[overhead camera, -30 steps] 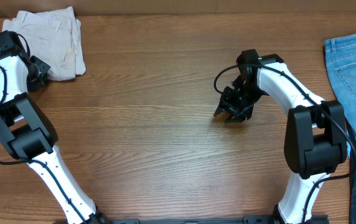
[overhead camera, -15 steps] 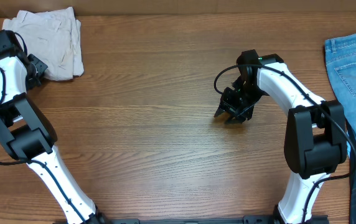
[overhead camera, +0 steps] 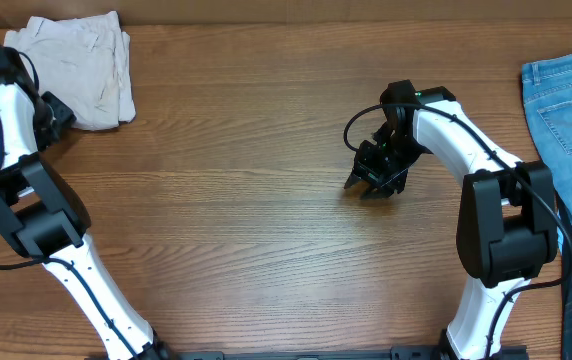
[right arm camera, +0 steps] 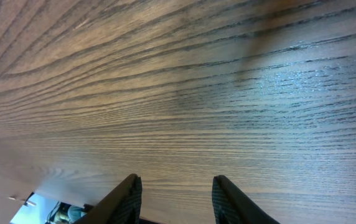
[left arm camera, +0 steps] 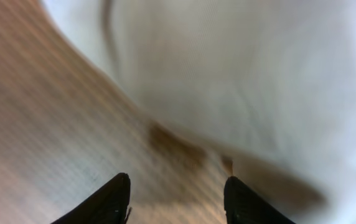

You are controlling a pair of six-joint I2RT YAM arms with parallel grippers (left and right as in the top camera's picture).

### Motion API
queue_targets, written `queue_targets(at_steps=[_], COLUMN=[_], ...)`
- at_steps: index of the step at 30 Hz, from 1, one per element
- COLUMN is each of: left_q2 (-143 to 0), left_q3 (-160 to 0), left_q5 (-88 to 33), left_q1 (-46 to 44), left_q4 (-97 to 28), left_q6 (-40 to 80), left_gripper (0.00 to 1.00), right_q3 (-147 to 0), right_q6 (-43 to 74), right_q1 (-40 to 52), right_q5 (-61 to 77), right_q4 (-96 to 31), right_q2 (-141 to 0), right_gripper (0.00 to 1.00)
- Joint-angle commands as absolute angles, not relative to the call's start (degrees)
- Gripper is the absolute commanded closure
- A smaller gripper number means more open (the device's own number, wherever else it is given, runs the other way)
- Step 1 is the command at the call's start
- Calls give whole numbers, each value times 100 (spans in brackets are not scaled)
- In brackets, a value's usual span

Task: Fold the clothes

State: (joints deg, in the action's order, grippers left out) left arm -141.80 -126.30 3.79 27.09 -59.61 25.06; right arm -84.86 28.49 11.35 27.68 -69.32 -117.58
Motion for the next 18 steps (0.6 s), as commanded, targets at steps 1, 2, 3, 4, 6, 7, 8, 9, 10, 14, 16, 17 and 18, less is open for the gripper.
queue_targets(at_steps=[1, 2, 3, 4, 6, 7, 8, 9, 10, 14, 16, 17, 18], left_q2=[-14269, -14269, -14269, -14269, -14269, -14269, -14269, -14269, -14269, -14269, -14269, -14269, -14269], left_q3=[-13476, -13646, -13896, -14116, -14615, -14776, -15010, -15275, -15482, -16558, -17052, -17270, -17513], left_q5=[624, 620, 617, 607, 585, 552, 447, 279, 126, -1011, -1470, -1625, -1872], left_q1=[2705, 2700, 2698, 2698, 2698, 2698, 2698, 2698, 2698, 2696, 2681, 2661, 2626], left_q4=[-6519, -6692, -6932, -7153, -7660, -7822, -8044, -8281, -8466, -9303, -9588, -9686, -9682], left_q6=[2443, 2443, 2445, 2453, 2589, 2628, 2639, 2639, 2639, 2633, 2609, 2574, 2447], left_gripper=[49, 49, 47, 44, 38, 36, 34, 32, 30, 28, 29, 29, 28], right_q3=[-8593, -8593, -8595, -8597, -8597, -8602, -8602, -8602, -8602, -8602, -8602, -8602, -8602], right_q6=[2845, 2845, 2840, 2805, 2775, 2751, 2674, 2593, 2508, 2084, 1929, 1900, 1903], right_q1=[1131, 1116, 1094, 1074, 1009, 980, 930, 882, 836, 572, 469, 432, 392], right_q5=[2814, 2814, 2812, 2816, 2814, 2816, 2816, 2814, 2814, 2799, 2786, 2770, 2716], right_q4=[-6934, -6934, -6934, -6938, -6982, -7019, -7072, -7140, -7212, -7708, -7946, -8031, -8128], right_q2=[-11493, -11463, -11424, -11369, -11212, -11135, -11006, -10871, -10746, -10042, -9679, -9526, -9330], right_gripper=[59, 59, 59, 59, 59, 59, 59, 59, 56, 48, 47, 46, 45])
